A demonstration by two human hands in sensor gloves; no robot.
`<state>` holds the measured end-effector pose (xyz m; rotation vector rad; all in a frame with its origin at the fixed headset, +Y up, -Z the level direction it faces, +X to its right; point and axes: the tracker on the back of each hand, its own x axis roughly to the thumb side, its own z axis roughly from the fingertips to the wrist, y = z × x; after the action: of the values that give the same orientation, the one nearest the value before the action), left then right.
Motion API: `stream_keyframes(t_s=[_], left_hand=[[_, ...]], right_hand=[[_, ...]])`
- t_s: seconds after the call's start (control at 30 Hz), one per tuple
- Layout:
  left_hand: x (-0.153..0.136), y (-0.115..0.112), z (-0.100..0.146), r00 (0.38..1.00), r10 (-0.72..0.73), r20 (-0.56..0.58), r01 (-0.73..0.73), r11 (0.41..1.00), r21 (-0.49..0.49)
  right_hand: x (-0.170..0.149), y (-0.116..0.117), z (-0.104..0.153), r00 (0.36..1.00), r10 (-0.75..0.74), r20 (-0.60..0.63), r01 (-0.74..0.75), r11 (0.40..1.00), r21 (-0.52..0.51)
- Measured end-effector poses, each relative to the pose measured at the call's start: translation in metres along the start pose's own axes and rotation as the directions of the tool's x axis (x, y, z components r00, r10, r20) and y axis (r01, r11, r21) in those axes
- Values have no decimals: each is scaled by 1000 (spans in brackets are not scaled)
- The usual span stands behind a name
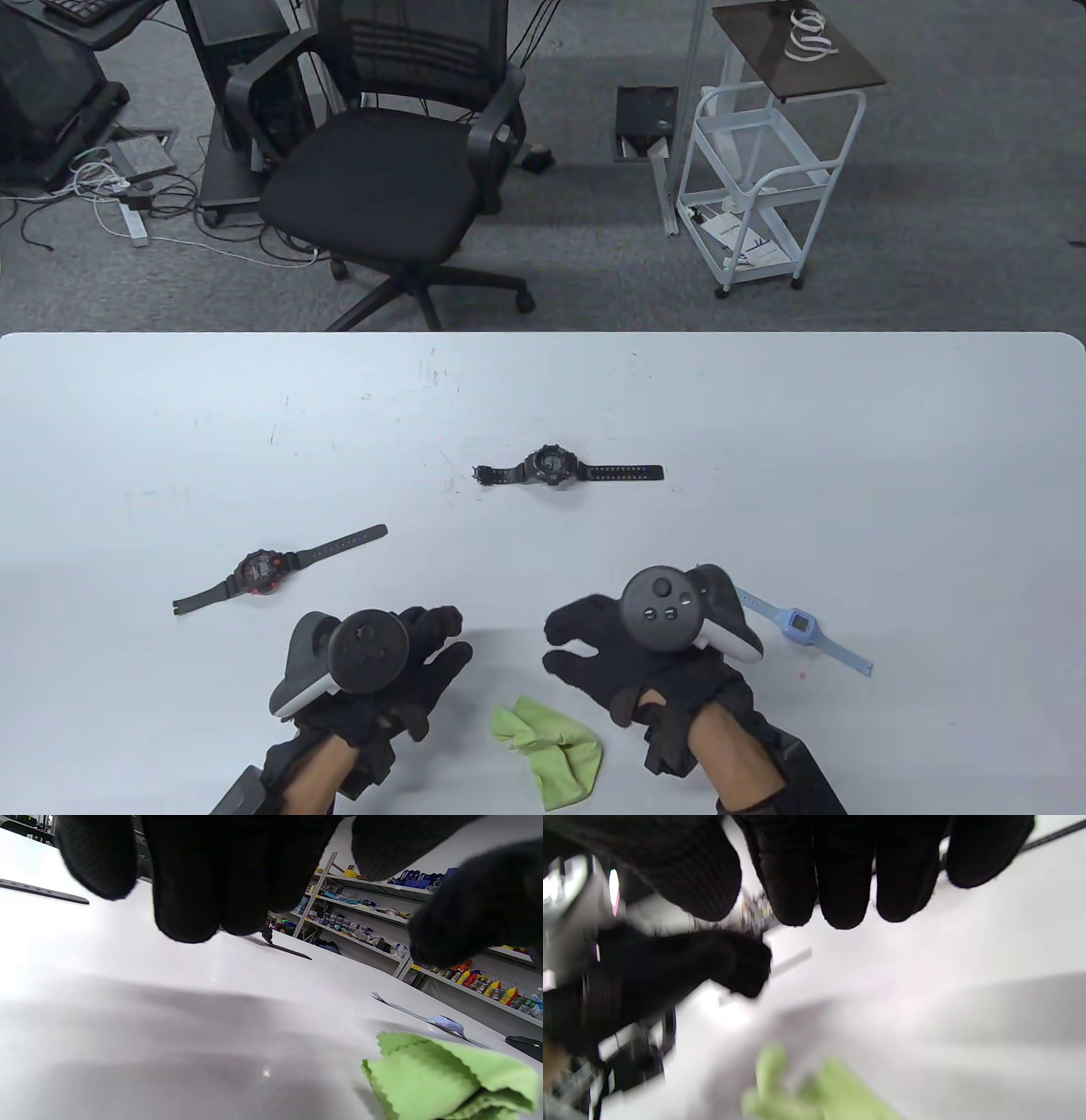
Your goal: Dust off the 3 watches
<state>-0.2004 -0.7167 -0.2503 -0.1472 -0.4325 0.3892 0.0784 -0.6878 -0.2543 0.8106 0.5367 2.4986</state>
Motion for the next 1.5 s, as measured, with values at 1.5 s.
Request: stream_keyframes(t_s=[1.5], left_hand=[[-74, 71, 30, 961, 143, -235, -22, 893, 450]], right_hand=[[-70, 10, -7, 574, -741, 349, 815, 560, -150]])
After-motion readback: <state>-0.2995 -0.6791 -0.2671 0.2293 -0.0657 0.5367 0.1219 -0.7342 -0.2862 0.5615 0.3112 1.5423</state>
